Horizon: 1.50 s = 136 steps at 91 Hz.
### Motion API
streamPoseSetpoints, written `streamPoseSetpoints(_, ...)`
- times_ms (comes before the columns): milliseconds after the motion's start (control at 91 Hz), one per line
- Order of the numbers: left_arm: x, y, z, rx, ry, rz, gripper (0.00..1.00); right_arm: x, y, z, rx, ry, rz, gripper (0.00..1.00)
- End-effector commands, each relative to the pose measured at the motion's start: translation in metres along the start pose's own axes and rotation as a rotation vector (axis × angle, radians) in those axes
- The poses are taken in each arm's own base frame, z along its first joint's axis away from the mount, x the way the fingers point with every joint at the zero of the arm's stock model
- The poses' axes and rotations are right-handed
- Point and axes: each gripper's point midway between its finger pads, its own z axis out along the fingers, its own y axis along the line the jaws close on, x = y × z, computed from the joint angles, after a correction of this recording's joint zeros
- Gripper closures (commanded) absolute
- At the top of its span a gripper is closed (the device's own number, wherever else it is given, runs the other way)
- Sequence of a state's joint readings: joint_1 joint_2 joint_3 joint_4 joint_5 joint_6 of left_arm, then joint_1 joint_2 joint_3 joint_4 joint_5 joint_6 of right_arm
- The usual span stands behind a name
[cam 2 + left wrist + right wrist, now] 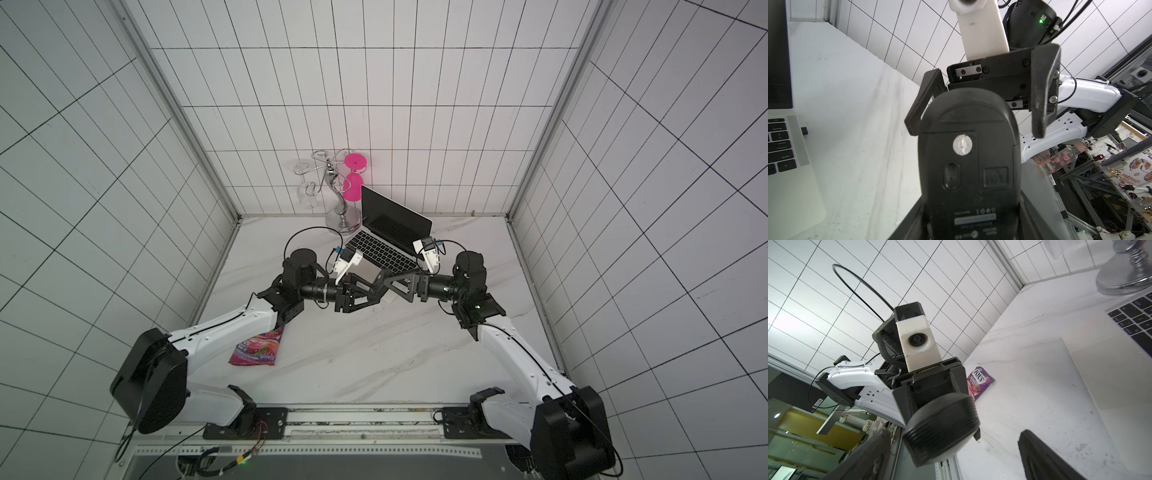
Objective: Insert the wireless mouse receiver into the laptop
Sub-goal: Place the mouse at the center of the board.
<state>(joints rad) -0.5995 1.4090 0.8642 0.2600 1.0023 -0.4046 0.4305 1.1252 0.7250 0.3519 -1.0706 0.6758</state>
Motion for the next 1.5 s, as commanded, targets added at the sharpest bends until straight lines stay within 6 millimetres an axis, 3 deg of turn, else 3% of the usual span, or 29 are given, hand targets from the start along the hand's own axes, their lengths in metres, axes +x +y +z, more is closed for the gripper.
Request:
streamPoseSetpoints(0,-0.006,-0.019,-0.003,0.059,-0.017,0.036,0.91,-0.003,0.016,0.009,-0.061,0.021,-0.031,0.01)
streamPoseSetpoints(121,-0.003,-0.021,-0.003,0.077,-0.004,0.030,0.91,-0.002,0.021,0.017,-0.087,0.037,-0.038,0.08)
streamPoseSetpoints(374,0.006,-0.017,-0.004,0.065,0.016,0.009,0.89,0.007,0.025,0.022,-0.117,0.078,-0.030,0.49)
streamPoseSetpoints(407,0.007,-0.013,-0.004,0.047,0.012,0.004,0.81,0.009,0.023,0.021,-0.109,0.085,-0.024,0.53)
streamPoseSetpoints(506,0.006,0.006,-0.016,-0.076,-0.040,-0.010,0.24,0.021,0.000,0.018,0.008,0.109,0.008,0.59)
streamPoseSetpoints(539,0.005,0.015,-0.025,-0.140,-0.068,-0.016,0.10,0.030,-0.014,0.015,0.087,0.134,0.047,0.60)
streamPoseSetpoints(583,0.004,0.029,-0.042,-0.244,-0.103,-0.023,0.03,0.034,-0.035,0.010,0.216,0.155,0.020,0.62)
streamPoseSetpoints(737,0.009,0.081,-0.123,-0.721,-0.174,-0.072,0.01,0.086,-0.118,-0.024,0.722,0.440,-0.008,0.65)
streamPoseSetpoints(880,0.014,0.101,-0.186,-0.984,-0.251,-0.133,0.01,0.114,-0.151,-0.036,0.961,0.669,-0.023,0.69)
streamPoseSetpoints(1022,0.024,0.119,-0.224,-1.120,-0.357,-0.253,0.01,0.143,-0.164,-0.036,1.091,0.922,-0.131,0.69)
streamPoseSetpoints(1132,0.030,0.132,-0.241,-1.214,-0.406,-0.292,0.01,0.158,-0.165,-0.021,1.068,1.010,-0.180,0.66)
streamPoseSetpoints(1330,0.033,0.158,-0.275,-1.411,-0.485,-0.299,0.01,0.181,-0.167,0.002,0.973,1.052,-0.160,0.29)
streamPoseSetpoints(1484,0.035,0.176,-0.312,-1.583,-0.547,-0.287,0.01,0.178,-0.160,0.011,0.917,0.946,-0.133,0.14)
